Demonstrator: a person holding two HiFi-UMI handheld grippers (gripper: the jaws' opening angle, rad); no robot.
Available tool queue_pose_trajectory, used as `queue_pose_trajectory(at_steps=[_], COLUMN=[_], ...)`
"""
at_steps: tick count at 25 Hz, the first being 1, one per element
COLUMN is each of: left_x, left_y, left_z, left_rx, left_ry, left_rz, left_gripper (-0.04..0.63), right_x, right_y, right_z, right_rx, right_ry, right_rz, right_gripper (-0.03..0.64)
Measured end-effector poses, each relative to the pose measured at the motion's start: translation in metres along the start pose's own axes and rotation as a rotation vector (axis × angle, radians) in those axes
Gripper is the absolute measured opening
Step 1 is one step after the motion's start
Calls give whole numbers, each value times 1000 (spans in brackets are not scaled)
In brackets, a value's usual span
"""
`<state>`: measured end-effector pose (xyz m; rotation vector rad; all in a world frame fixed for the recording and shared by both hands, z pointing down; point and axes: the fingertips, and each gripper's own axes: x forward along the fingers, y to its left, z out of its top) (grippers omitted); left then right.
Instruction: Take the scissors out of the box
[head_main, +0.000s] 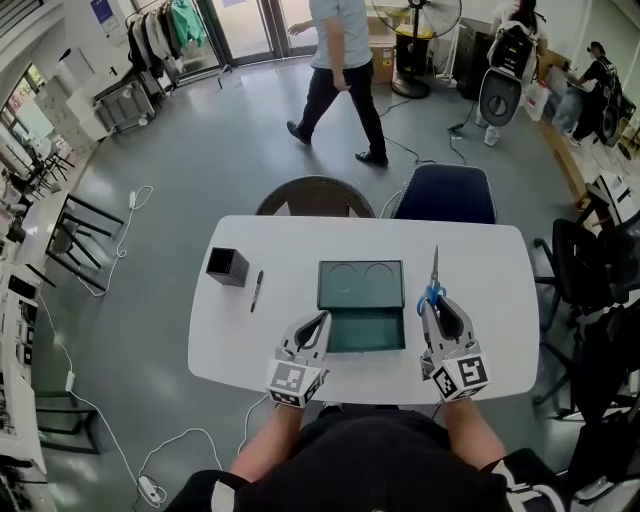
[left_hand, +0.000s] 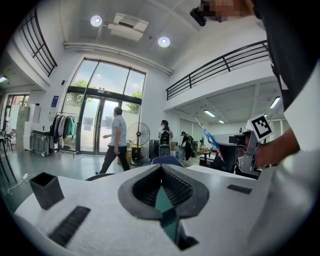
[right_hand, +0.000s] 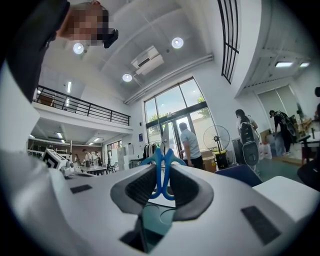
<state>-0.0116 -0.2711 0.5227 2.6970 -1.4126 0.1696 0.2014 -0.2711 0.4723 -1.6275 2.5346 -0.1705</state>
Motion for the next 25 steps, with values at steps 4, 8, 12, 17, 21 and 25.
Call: queue_pose_trajectory(at_steps=[4, 8, 12, 17, 21, 25], left_x=[0, 1, 1, 1, 0, 0], left_y=[1, 1, 2, 4, 7, 9], left_z=[2, 0, -6, -7, -10, -3], left_rx=[-2, -2, 2, 3, 2, -2], left_ry=[3, 4, 1, 1, 4, 9], left_rz=[7, 6, -9, -10, -4, 14], left_gripper=[12, 12, 12, 12, 12, 12], right_x=[0, 2, 4, 9, 12, 11], right_y=[0, 0, 1, 3, 4, 3], right_z=[0, -1, -3, -3, -7, -8], right_rx=[-11, -24, -31, -36, -33, -32], right_ry=[1, 8, 12, 14, 24, 34], right_rz=[-5, -4, -3, 5, 5, 1], right_gripper=[91, 91, 91, 91, 91, 91])
